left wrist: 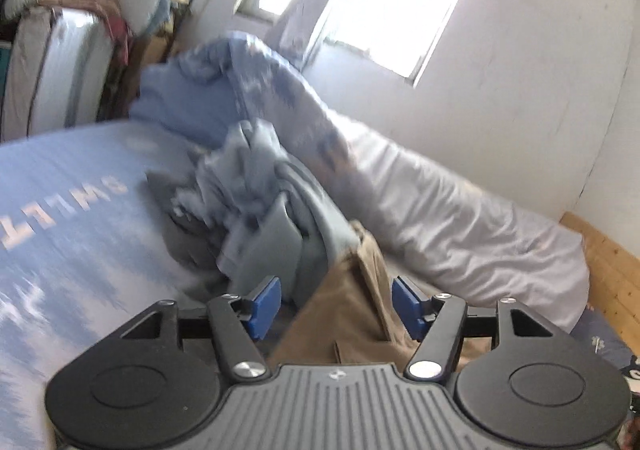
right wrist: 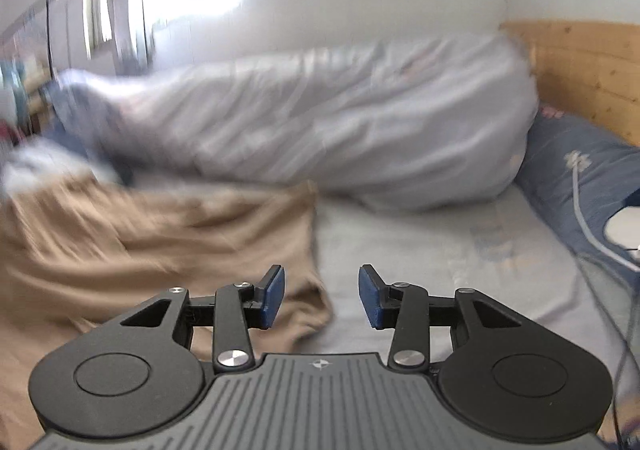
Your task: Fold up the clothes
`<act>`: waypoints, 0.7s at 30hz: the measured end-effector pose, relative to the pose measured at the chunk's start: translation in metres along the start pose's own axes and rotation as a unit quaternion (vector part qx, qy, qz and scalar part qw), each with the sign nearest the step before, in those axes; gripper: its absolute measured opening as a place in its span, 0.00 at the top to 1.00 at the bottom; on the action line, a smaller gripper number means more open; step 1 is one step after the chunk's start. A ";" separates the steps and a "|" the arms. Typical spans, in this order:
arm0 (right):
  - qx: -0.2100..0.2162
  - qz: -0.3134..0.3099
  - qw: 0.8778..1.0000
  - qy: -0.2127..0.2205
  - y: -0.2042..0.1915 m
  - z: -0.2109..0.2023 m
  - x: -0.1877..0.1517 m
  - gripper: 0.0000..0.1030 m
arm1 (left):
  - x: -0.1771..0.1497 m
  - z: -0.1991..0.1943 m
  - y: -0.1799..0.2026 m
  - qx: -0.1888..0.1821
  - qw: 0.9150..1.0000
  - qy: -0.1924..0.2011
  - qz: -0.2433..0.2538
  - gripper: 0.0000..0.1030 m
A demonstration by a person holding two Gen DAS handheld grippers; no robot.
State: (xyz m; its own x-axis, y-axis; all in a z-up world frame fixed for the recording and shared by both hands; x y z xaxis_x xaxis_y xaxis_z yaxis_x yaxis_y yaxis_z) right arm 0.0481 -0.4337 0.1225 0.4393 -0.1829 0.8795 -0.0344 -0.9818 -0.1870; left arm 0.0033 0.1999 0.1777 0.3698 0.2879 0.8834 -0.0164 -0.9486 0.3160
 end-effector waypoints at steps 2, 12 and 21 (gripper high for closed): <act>0.011 0.010 0.999 0.029 -0.024 -0.041 0.005 0.58 | 0.013 -0.026 -0.003 0.006 1.000 0.016 0.010 0.37; 0.040 0.060 0.985 0.159 -0.068 -0.190 0.029 0.56 | 0.055 -0.137 -0.033 0.030 0.997 0.060 0.025 0.27; 0.079 0.054 0.974 0.204 -0.133 -0.309 0.024 0.45 | 0.063 -0.215 -0.044 -0.016 0.999 0.046 -0.001 0.24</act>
State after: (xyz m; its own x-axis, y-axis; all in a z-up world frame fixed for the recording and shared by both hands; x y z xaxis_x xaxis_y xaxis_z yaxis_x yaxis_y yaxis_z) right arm -0.2140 -0.3234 0.3038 0.0465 -0.3208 0.9460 0.0914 -0.9417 -0.3239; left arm -0.1724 0.2883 0.2939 0.2832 0.3022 0.9102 -0.0452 -0.9438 0.3274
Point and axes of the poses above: each gripper's, at about its wrist camera, not at the fingertips, and z roughly the way its jaws point, y to its right, x to its top, the point moved 2 cm from there along z, roughly the way its jaws point, and after that the axes turned 6 degrees about z, right-handed, at the moved point
